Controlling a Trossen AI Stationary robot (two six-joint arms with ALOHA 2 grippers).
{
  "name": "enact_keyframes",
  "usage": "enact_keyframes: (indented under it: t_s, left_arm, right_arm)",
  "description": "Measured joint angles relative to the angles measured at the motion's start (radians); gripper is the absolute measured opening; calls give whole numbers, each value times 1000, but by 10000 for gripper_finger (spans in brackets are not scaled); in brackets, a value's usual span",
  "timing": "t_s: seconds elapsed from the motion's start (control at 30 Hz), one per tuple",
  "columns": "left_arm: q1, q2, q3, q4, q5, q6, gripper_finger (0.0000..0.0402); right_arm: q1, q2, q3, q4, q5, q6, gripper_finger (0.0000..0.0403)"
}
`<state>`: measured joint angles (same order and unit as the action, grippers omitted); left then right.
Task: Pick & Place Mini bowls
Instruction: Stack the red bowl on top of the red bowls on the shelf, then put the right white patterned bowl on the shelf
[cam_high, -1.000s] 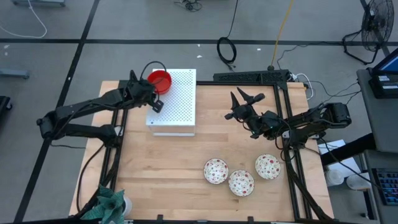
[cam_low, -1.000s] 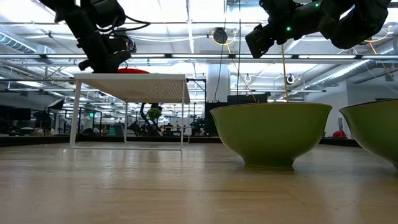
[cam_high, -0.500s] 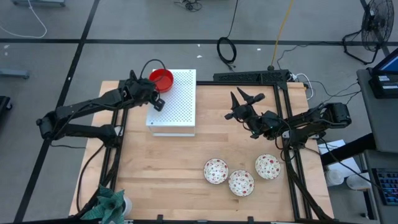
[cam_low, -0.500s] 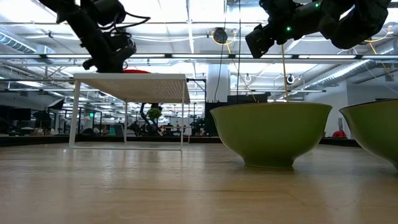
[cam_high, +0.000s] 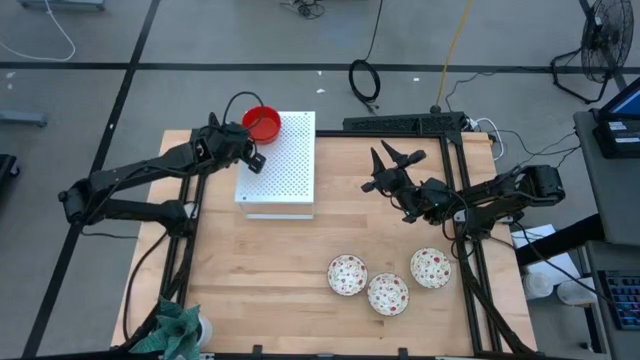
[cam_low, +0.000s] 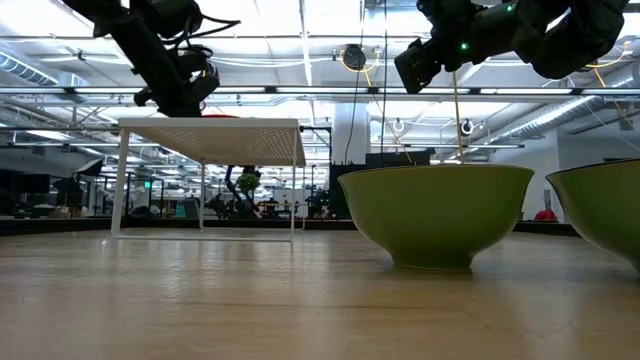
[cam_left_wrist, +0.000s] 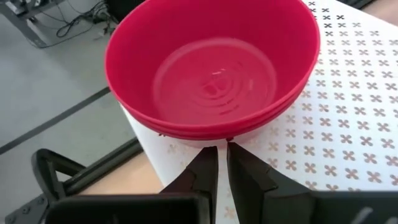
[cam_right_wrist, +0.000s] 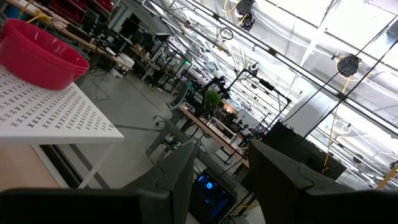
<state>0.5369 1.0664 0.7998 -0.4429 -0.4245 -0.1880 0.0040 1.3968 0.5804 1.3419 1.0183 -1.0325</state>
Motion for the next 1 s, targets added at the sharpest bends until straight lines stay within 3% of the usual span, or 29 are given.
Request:
enact_keyframes:
  t_s: [0.43,0.7,1.0]
  left_arm:
    - [0,0,0,-1,-122,2,42]
    - [0,-1,0,0,-129,5,42]
    - [-50,-103,63,10,-124,158,42]
  right_arm:
    - [0,0,0,0,0,0,139]
    - [0,0,0,0,0,0,139]
    - [-3,0,0,2,-6,-26,139]
